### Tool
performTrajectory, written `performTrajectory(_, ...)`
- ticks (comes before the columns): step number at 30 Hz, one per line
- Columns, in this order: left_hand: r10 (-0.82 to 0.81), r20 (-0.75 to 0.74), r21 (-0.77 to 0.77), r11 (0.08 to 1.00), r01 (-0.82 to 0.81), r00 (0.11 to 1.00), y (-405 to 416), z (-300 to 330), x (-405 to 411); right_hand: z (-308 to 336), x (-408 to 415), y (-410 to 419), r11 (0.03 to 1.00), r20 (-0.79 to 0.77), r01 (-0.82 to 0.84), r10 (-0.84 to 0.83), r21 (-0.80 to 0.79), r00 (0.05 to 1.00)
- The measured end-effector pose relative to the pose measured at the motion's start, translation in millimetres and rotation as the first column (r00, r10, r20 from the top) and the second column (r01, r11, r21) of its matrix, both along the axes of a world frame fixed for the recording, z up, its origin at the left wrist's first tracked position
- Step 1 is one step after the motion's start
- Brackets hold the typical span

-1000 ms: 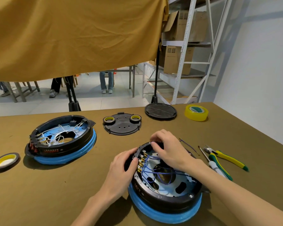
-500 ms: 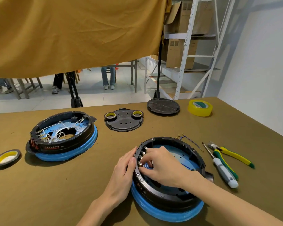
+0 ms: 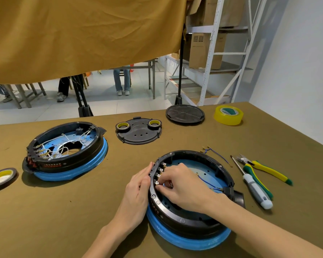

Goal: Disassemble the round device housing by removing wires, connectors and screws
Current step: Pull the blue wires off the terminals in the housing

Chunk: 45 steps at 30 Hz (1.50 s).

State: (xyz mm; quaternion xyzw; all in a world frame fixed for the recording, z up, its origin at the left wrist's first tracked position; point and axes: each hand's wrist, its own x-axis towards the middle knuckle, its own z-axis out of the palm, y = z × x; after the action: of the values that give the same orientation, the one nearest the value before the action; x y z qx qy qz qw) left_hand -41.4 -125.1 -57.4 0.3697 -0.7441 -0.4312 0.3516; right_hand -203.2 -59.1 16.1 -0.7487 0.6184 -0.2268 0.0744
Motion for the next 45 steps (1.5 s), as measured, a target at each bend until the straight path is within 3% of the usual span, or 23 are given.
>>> performTrajectory(21, -0.007, 0.013, -0.052, 0.999, 0.007, 1.000, -2.7, -0.7, 1.0, -0.4, 0.5, -0.2, 1.000, 0.111, 0.019, -0.021, 0.019, 0.994)
performTrajectory(45, 0.006, 0.054, -0.058, 0.998, -0.003, 0.999, 1.7, 1.4, 2.4, -1.3, 2.6, 4.8, 0.999, 0.044, 0.029, -0.028, -0.023, 0.999)
